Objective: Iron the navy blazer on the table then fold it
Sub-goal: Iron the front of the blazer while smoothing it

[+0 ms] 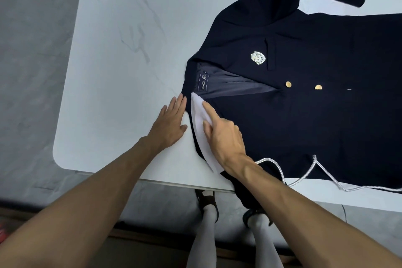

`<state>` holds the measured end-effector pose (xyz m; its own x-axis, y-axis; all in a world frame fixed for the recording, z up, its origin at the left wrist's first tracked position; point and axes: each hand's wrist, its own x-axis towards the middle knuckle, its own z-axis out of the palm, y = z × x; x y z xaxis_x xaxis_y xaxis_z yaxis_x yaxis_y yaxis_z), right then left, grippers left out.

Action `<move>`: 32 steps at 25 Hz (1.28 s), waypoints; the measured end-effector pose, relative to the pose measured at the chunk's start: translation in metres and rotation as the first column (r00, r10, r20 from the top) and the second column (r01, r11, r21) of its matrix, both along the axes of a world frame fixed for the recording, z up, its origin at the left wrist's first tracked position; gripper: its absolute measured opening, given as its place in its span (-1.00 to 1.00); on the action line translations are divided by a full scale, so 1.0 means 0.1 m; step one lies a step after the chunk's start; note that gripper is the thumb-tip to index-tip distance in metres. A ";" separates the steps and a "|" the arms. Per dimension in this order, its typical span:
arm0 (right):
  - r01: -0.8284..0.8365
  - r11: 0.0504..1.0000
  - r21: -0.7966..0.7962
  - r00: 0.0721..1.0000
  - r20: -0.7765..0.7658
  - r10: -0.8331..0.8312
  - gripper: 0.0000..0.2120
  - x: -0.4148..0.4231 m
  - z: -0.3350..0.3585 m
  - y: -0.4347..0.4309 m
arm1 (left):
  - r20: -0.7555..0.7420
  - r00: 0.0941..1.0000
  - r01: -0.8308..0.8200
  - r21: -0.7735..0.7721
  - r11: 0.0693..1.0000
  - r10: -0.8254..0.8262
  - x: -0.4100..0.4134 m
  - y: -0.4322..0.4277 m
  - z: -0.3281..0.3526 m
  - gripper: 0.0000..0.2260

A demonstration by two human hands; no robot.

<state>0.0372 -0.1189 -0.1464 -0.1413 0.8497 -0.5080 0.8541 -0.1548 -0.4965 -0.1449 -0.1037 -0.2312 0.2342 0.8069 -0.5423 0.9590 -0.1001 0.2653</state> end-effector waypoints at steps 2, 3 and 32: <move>-0.033 0.999 -0.001 0.999 0.030 0.033 -0.53 -0.03 0.00 0.00 | 0.038 0.999 -0.022 -0.015 1.000 0.023 -0.02 -0.01 -0.01 -0.27; -0.043 0.999 0.003 0.998 0.054 0.042 -0.53 -0.03 -0.01 0.00 | 0.057 0.998 -0.039 -0.010 0.999 0.039 -0.02 -0.03 -0.03 -0.27; -0.143 0.986 0.082 0.949 0.295 0.113 -0.29 -0.08 0.00 -0.12 | 0.054 0.984 -0.170 0.006 0.986 0.169 0.14 0.01 0.08 -0.32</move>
